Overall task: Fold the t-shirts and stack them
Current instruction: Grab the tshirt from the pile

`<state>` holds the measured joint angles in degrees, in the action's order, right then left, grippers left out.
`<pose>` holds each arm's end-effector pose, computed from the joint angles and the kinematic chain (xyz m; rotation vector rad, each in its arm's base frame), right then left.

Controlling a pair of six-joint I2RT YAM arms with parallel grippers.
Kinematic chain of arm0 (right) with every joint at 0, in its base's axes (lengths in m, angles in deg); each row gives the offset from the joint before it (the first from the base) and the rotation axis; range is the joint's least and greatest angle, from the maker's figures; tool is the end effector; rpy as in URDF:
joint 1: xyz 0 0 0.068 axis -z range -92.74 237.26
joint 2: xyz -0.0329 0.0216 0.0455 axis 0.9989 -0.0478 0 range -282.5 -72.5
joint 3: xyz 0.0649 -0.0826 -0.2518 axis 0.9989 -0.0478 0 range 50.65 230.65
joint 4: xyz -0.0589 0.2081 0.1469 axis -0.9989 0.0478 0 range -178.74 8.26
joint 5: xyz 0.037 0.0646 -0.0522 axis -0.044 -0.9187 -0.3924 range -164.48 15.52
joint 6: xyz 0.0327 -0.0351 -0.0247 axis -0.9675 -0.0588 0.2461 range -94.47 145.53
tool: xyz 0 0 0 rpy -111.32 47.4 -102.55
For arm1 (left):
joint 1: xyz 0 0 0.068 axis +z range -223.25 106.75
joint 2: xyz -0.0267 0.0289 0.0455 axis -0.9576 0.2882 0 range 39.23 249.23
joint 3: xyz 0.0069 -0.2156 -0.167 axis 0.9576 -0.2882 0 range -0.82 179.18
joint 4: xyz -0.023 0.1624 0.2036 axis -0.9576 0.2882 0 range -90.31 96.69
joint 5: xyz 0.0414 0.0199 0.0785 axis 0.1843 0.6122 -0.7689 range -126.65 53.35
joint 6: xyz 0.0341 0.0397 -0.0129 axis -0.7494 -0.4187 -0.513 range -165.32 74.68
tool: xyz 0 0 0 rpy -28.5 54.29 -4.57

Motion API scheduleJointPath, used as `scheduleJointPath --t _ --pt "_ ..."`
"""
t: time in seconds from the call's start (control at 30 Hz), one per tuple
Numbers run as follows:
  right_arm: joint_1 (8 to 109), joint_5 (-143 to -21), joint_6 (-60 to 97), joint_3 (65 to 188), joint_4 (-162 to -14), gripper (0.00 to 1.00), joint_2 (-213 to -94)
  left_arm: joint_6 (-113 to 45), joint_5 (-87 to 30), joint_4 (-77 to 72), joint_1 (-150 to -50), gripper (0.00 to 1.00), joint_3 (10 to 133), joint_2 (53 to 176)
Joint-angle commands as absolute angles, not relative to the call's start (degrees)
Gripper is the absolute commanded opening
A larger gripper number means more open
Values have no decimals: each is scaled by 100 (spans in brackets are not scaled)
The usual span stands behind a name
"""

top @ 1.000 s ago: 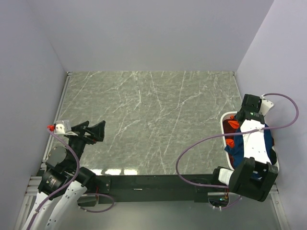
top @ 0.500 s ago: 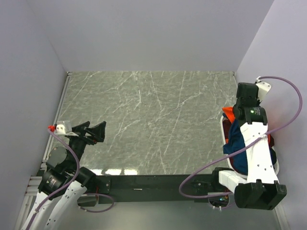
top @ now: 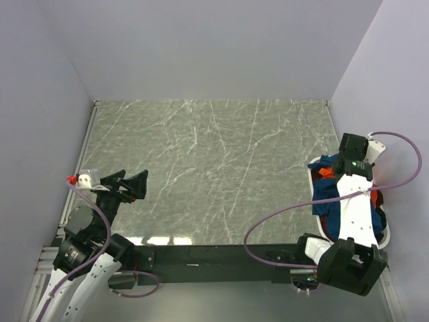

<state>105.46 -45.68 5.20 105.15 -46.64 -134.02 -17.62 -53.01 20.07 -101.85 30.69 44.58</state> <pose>0.1975 -0.0829 0.2956 0.9917 2.1528 -0.5894 0.0559 -0.0189 0.3109 -0.2244 1.4846 -0.5860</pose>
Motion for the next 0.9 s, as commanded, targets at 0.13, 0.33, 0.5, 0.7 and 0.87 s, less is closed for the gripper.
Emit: scheduleJointPath --t 0.13,0.33,0.5,0.7,0.87 --pt "10651 -4390 505 10874 -4612 57 -13069 -1781 -5291 1841 -10217 99 3082 4398" --pt "10870 -4074 716 11130 -4427 48 -12822 -1781 -5291 1815 -10217 100 3074 4354" --pt "11354 -4240 524 11051 -4392 20 -12595 -1781 -5308 1815 -10243 99 3074 4336" --pt "11398 -4398 532 11646 -4436 0 -12261 -1790 -5308 1806 -10269 100 3065 4336" --pt "11389 -4784 549 12411 -4357 0 -12321 -1781 -5326 1806 -10278 99 3065 4336"
